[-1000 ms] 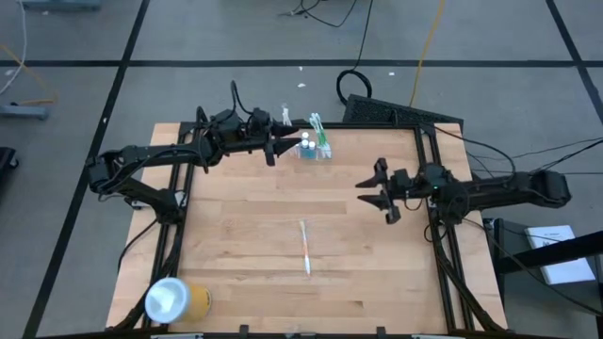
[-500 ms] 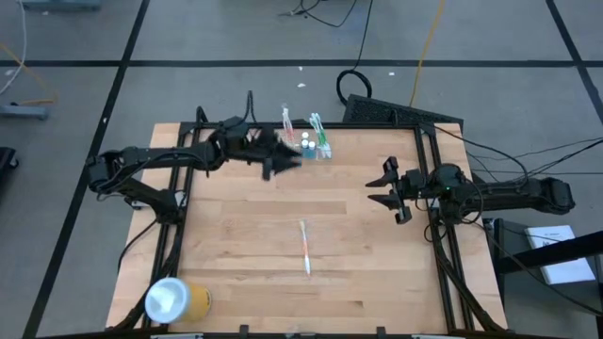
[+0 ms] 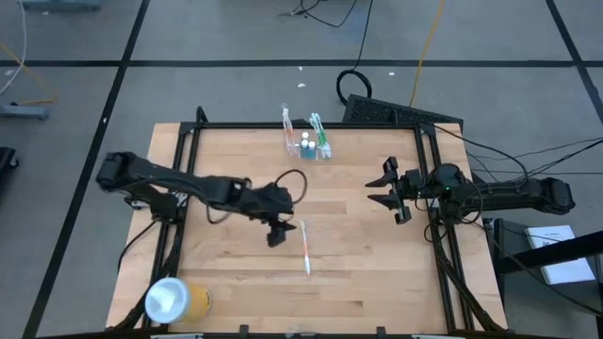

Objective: Pick & Place toothbrushing station
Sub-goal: Put the orange toothbrush into the transparent organizer

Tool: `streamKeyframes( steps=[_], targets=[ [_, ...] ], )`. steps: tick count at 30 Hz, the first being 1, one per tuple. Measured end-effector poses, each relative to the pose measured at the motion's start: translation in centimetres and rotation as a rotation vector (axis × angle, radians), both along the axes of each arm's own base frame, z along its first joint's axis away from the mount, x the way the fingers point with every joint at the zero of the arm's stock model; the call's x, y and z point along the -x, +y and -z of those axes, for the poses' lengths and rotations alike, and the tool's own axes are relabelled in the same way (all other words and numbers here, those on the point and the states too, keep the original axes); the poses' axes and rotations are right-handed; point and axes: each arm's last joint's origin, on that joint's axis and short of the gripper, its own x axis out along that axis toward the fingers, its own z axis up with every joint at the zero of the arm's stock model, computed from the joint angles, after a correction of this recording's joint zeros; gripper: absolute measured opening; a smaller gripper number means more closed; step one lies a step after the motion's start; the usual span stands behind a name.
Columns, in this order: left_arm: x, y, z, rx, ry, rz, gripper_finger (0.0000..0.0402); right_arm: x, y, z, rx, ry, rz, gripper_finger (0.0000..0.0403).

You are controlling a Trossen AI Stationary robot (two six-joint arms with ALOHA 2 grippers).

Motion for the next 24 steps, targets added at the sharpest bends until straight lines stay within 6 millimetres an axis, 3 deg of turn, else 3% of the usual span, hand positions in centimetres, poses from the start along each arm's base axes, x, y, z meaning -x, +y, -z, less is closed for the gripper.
streamKeyframes(
  steps=[3,7,9,13,19,24],
  targets=[
    [-1.2,-0.8,1.7,0.08,0.1,-0.11,0.0237,0.0,0.0,0.0,-0.001,0.001,0.0,0.0135],
    [-3.7,-1.8,5.1,0.23,0.157,-0.019,0.0237,0.0,0.0,0.0,-0.036,0.006,-0.008,0.0134],
    [-4.7,-2.1,6.8,0.301,0.182,-0.054,0.0237,0.0,0.0,0.0,-0.057,0.009,-0.013,0.0134],
    [-5.7,-2.0,9.7,0.312,0.235,-0.172,0.0237,-0.1,0.0,0.1,-0.048,0.02,-0.01,0.0134],
    [-5.7,-1.2,11.0,0.126,0.224,-0.367,0.0237,-0.4,-0.1,0.7,-0.064,0.07,-0.01,0.0127],
    [-5.5,-1.0,11.1,0.098,0.226,-0.441,0.0237,-0.6,0.1,0.9,-0.085,0.09,-0.025,0.0119]
  ],
)
